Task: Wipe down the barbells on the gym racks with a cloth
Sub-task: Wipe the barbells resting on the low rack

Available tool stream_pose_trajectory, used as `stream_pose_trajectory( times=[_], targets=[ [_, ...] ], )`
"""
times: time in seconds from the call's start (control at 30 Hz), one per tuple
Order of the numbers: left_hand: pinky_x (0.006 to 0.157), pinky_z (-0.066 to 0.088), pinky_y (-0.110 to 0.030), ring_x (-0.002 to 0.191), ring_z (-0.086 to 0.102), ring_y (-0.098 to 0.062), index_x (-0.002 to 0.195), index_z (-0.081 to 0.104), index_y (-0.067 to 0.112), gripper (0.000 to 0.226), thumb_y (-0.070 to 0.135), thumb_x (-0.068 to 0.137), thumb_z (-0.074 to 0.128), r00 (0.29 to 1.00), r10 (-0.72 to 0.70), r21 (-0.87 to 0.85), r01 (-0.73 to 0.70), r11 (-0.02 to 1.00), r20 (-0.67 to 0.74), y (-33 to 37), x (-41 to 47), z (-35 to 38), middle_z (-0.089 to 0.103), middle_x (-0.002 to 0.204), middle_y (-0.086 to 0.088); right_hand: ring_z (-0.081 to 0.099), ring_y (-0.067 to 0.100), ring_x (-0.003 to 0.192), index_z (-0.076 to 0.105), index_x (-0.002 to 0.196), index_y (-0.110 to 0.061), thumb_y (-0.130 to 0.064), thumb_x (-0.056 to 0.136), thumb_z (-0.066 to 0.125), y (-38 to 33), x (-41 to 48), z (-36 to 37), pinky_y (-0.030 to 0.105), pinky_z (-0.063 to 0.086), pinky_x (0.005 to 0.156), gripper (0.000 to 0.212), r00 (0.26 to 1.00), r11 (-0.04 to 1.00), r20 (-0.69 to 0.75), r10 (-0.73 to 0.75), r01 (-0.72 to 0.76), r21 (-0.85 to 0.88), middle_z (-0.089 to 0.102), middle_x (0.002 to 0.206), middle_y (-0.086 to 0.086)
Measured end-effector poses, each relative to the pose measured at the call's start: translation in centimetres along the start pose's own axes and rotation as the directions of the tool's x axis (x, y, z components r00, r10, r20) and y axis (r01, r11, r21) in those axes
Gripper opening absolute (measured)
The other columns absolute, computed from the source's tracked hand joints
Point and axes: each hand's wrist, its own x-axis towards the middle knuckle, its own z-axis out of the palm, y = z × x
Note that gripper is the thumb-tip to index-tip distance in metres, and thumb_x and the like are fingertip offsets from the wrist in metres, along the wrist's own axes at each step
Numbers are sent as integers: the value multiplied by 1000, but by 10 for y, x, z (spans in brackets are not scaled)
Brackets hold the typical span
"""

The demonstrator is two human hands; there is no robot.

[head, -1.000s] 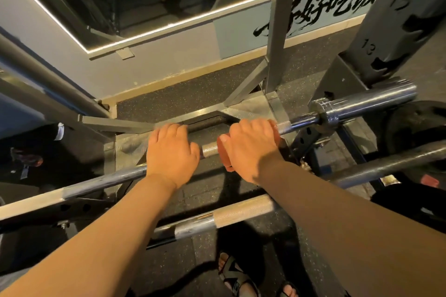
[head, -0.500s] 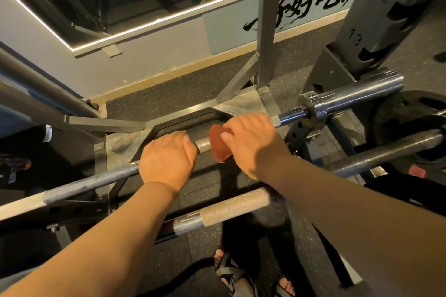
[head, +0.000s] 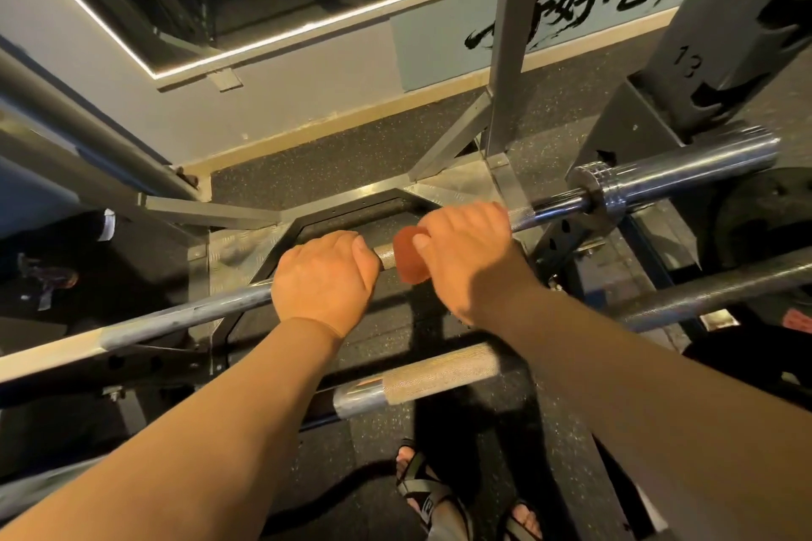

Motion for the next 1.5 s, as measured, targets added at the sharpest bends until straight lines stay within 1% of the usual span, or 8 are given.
stream_pose_trajectory(
  times=[0.1,0.33,0.5,0.67,0.83,1.1,1.37,1.5],
  targets=[
    [61,29,-33,61,46,-23,77,61,19,55,37,97,14,1000,-20,-1,20,1000,-3,1,1,0,58,69,-1,58,21,78,61,94,-19,-29,99,52,43,-1,-7,37,46,78,14,998,994,-21,-55,52,-100,59,87,-2],
    [63,48,-37,66,57,-28,82,57,17,47,35,106,20,985,-16,58,6,998,172,2,7,-10,54,73,-2,47,17,72,48,79,-14,-35,98,50,16,6,-7,39,42,89,29,927,932,-141,349,-359,-53,50,77,1],
    [65,40,-35,71,55,-29,75,56,18,51,38,107,22,959,-68,43,58,997,275,3,13,-14,46,62,1,42,21,125,47,135,-19,-33,110,27,-10,-3,6,41,17,121,35,1000,997,-3,25,-25,77,51,129,-2],
    [78,54,-46,76,56,-32,74,38,20,38,30,107,24,903,60,-79,-29,996,425,-8,30,-19,47,70,-3,60,25,76,62,93,-15,-27,102,40,57,0,-13,37,45,76,27,993,981,-42,-108,100,-165,59,85,2],
    [70,41,-38,68,51,-27,71,57,17,53,44,103,24,898,8,-156,67,986,439,-11,40,-12,53,70,-5,46,22,80,51,75,-15,-20,98,44,58,-6,-8,50,37,102,24,969,986,-222,111,-136,-99,52,81,2],
    [59,41,-34,61,54,-28,71,58,16,62,41,105,12,998,-5,-26,7,1000,69,-3,3,-17,52,64,0,46,27,69,55,86,-14,-17,92,66,57,-1,11,42,37,66,13,930,930,-209,-302,239,-281,47,77,7],
    [77,53,-42,74,61,-29,74,55,20,57,42,107,15,953,-66,-60,88,994,296,-3,11,-18,58,74,-2,56,31,56,67,88,-10,-29,100,34,54,19,0,36,33,58,40,961,946,-132,-242,203,-254,61,72,10],
    [84,53,-46,83,60,-31,79,45,21,39,33,108,22,922,-14,-85,51,995,386,-8,21,-24,53,77,-2,44,23,64,58,83,-14,-23,100,51,53,8,-4,38,41,65,21,953,922,-53,-298,273,-275,47,73,-1]
  ],
)
